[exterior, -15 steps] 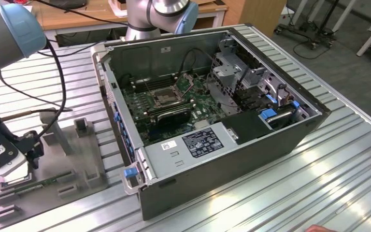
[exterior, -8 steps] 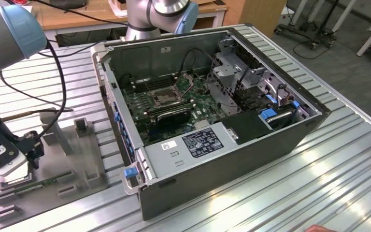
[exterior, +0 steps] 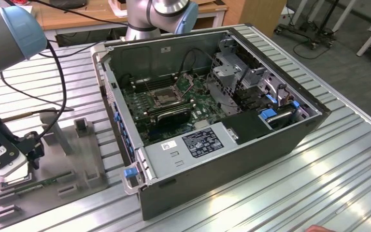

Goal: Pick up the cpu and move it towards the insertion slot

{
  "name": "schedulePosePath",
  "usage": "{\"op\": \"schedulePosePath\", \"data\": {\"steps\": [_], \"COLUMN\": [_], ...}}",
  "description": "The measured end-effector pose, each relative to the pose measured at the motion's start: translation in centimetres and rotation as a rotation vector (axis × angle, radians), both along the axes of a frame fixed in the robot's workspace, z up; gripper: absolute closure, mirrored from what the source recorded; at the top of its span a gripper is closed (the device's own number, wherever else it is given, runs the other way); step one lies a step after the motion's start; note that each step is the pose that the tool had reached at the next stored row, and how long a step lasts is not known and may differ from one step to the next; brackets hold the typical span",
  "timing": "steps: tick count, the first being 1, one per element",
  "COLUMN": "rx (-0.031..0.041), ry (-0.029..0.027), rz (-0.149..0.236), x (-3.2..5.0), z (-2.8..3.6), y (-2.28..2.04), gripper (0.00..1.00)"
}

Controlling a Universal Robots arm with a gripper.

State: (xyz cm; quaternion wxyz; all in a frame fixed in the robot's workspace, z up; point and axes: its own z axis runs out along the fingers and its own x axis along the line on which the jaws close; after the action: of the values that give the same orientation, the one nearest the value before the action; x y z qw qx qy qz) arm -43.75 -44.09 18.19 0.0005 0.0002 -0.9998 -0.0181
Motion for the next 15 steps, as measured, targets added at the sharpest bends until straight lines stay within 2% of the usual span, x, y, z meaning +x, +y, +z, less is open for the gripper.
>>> {"op": "schedulePosePath", "data": {"steps": [8,10,11,15], "rx": [0.0000,0.0000,0.0000,0.0000], "ry": [0.0000,0.0000,-0.0001,-0.0001], "rz": [0.000,0.000,0.000,0.000], "x": [0.00,0.00,0.00,0.00], "z": [-0.02,-0.02,-0.02,-0.03], "y": [0.00,0.00,0.00,0.00], "gripper": [0.22,0.23,0.30,0.30]}}
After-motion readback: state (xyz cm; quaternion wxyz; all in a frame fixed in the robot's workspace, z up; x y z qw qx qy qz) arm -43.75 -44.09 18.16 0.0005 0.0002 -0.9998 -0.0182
